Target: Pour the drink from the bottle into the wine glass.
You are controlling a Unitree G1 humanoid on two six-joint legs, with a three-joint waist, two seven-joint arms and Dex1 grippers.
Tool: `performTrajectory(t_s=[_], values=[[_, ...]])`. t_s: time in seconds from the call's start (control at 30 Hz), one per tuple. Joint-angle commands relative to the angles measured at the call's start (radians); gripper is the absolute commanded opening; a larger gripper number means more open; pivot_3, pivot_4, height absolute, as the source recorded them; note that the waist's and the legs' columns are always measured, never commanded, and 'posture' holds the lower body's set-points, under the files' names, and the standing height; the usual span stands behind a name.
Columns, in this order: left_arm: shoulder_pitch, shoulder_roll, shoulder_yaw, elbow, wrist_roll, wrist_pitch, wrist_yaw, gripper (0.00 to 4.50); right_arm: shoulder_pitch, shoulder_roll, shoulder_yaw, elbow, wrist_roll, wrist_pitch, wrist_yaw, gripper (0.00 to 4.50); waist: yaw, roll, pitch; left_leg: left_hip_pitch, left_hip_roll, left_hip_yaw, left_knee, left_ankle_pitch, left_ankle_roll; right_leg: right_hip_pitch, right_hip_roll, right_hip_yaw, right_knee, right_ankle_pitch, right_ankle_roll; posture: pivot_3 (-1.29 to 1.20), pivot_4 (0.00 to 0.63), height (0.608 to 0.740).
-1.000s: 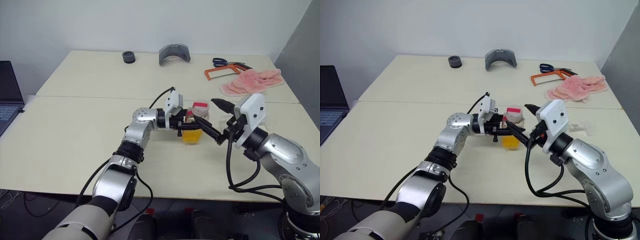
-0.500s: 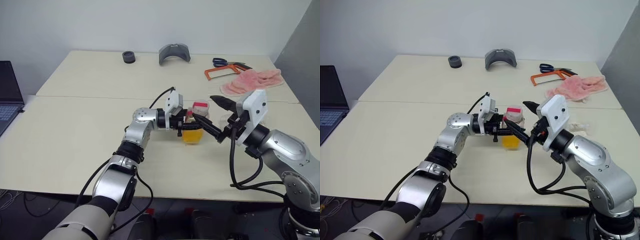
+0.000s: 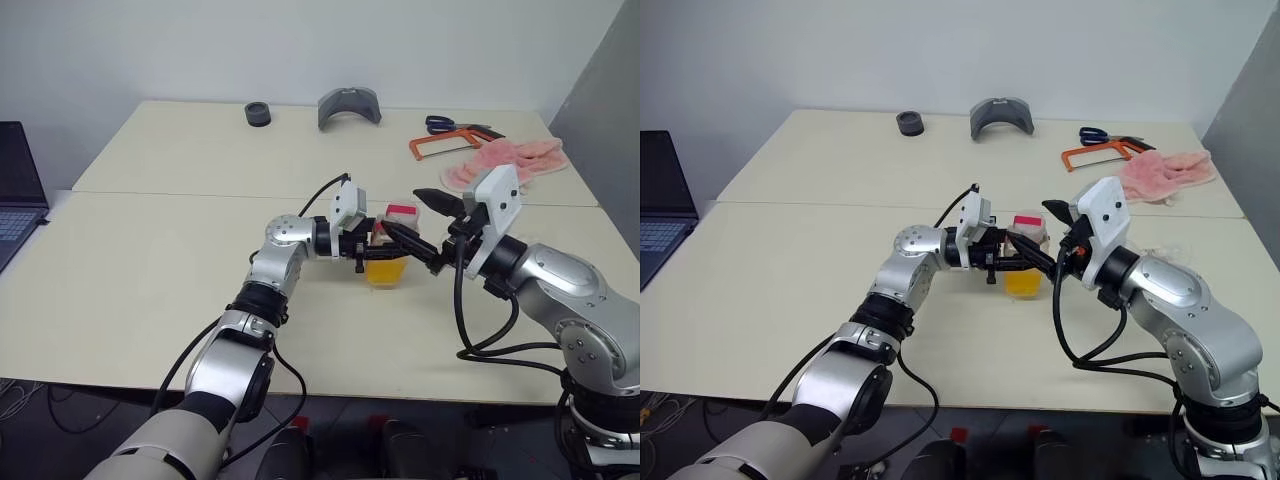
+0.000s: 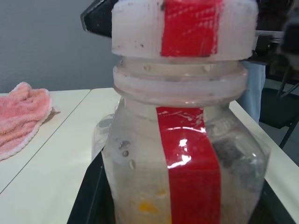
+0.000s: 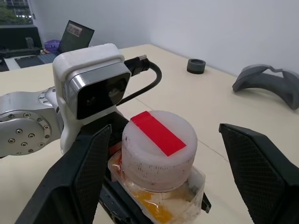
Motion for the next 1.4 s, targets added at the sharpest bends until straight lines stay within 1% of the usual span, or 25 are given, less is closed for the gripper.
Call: performTrajectory(t_s=[0.03,0.17,0.2,0.37,0.53,0.6,0.7,0.77,0.83,0.9,0.93,1.0,1.1,1.17,1.23,1.3,1.4], values=[[-0.011,-0.004,0.008,-0.045,-0.016,-0.019,-0.004,1.64,-0.020,-0.004,-0.016,-0.012,0.021,0.003,0.011,3.35,0.000,0.000,0.000,0.000,0.000,0.000,0.000,0.000,0.000,0.000,0.000,0.000,0.000,0.000,0.000,0.00,0.150,0.740],[-0.010,-0.004,0.007,-0.047,-0.016,-0.018,-0.003,1.64,-0.023,0.005,-0.016,-0.012,0.027,-0.003,0.005,1.95,0.000,0.000,0.000,0.000,0.000,0.000,0.000,0.000,0.000,0.000,0.000,0.000,0.000,0.000,0.000,0.00,0.150,0.740],[-0.010,-0.004,0.007,-0.047,-0.016,-0.018,-0.003,1.64,-0.022,0.007,-0.016,-0.014,0.029,-0.006,0.003,1.83,0.000,0.000,0.000,0.000,0.000,0.000,0.000,0.000,0.000,0.000,0.000,0.000,0.000,0.000,0.000,0.00,0.150,0.740],[-0.007,-0.004,0.006,-0.052,-0.017,-0.015,-0.002,1.64,-0.014,0.005,-0.010,-0.031,0.011,-0.030,0.004,1.84,0.000,0.000,0.000,0.000,0.000,0.000,0.000,0.000,0.000,0.000,0.000,0.000,0.000,0.000,0.000,0.00,0.150,0.740],[-0.002,-0.004,0.006,-0.060,-0.018,-0.010,0.001,1.63,0.011,-0.082,0.071,-0.060,-0.178,-0.168,0.028,1.82,0.000,0.000,0.000,0.000,0.000,0.000,0.000,0.000,0.000,0.000,0.000,0.000,0.000,0.000,0.000,0.00,0.150,0.740],[0.001,-0.004,0.005,-0.064,-0.018,-0.007,0.002,1.62,0.027,-0.069,0.067,-0.062,-0.191,-0.199,0.022,1.75,0.000,0.000,0.000,0.000,0.000,0.000,0.000,0.000,0.000,0.000,0.000,0.000,-0.001,0.000,0.000,0.00,0.150,0.740],[0.005,-0.005,0.004,-0.068,-0.019,-0.005,0.003,1.62,0.052,-0.030,0.030,-0.067,-0.154,-0.205,0.013,1.73,0.000,0.000,0.000,0.000,0.000,0.000,0.000,0.000,0.000,0.000,0.000,0.000,0.000,0.000,0.000,0.00,0.150,0.740],[0.007,-0.007,0.004,-0.071,-0.020,-0.003,0.005,1.62,0.073,0.027,-0.059,-0.087,-0.030,-0.158,-0.020,1.73,0.001,0.000,0.000,0.000,0.000,0.000,0.000,0.000,0.000,0.000,0.000,0.000,0.000,0.000,0.000,0.00,0.150,0.740],[0.009,-0.007,0.006,-0.072,-0.021,-0.002,0.009,1.62,0.096,0.050,-0.144,-0.109,0.060,-0.116,-0.052,1.72,0.001,0.000,0.000,0.000,0.000,0.000,0.000,0.000,-0.001,0.000,0.000,0.000,0.000,0.000,0.000,0.00,0.150,0.740],[0.011,-0.005,0.011,-0.072,-0.023,0.001,0.016,1.62,0.156,0.043,-0.243,-0.140,0.133,-0.083,-0.083,1.72,0.003,0.000,0.000,-0.001,0.000,0.000,0.000,0.000,-0.001,0.000,-0.001,0.000,0.000,0.000,0.000,0.00,0.150,0.740],[0.011,-0.004,0.014,-0.071,-0.024,0.002,0.019,1.62,0.213,0.028,-0.286,-0.157,0.134,-0.081,-0.081,1.72,0.006,0.000,0.000,-0.001,0.000,0.000,0.000,0.000,0.000,0.000,-0.001,0.000,0.000,0.000,0.000,0.00,0.150,0.740],[0.012,-0.002,0.017,-0.071,-0.026,0.003,0.022,1.62,0.322,0.012,-0.350,-0.173,0.119,-0.091,-0.083,1.72,0.009,0.000,0.000,-0.001,0.000,-0.002,0.000,0.000,0.000,0.001,-0.001,-0.001,-0.001,0.000,0.000,0.00,0.150,0.740],[0.007,-0.001,0.024,-0.065,-0.030,0.007,0.028,1.62,0.534,0.027,-0.427,-0.145,0.009,-0.154,-0.094,1.72,0.008,0.000,0.000,-0.001,0.000,0.000,-0.001,0.000,0.000,0.001,-0.001,0.000,-0.002,0.000,0.000,0.00,0.150,0.740],[0.004,0.000,0.027,-0.062,-0.032,0.009,0.032,1.62,0.656,0.059,-0.445,-0.094,-0.074,-0.213,-0.112,1.72,0.007,0.000,0.000,-0.001,-0.001,0.001,-0.001,0.000,0.000,0.001,0.000,0.000,-0.002,0.000,0.000,0.00,0.150,0.740],[0.001,0.001,0.029,-0.057,-0.033,0.009,0.034,1.62,0.733,0.091,-0.434,-0.041,-0.128,-0.251,-0.127,1.72,0.003,0.000,0.000,0.000,-0.001,0.002,-0.001,0.000,0.000,0.001,0.000,0.001,-0.001,0.000,0.000,0.00,0.150,0.740],[-0.001,0.002,0.032,-0.054,-0.033,0.010,0.037,1.62,0.784,0.111,-0.398,0.005,-0.170,-0.278,-0.119,1.72,-0.003,0.000,0.000,0.002,-0.001,0.004,-0.001,0.000,0.000,0.001,0.001,0.004,0.001,0.000,0.000,0.00,0.150,0.740],[-0.003,0.005,0.036,-0.054,-0.032,0.013,0.042,1.62,0.804,0.134,-0.360,0.051,-0.195,-0.298,-0.109,1.72,-0.011,0.000,0.000,0.004,-0.001,0.005,-0.001,0.000,0.000,0.001,0.004,0.004,0.002,0.000,0.000,0.00,0.150,0.740]])
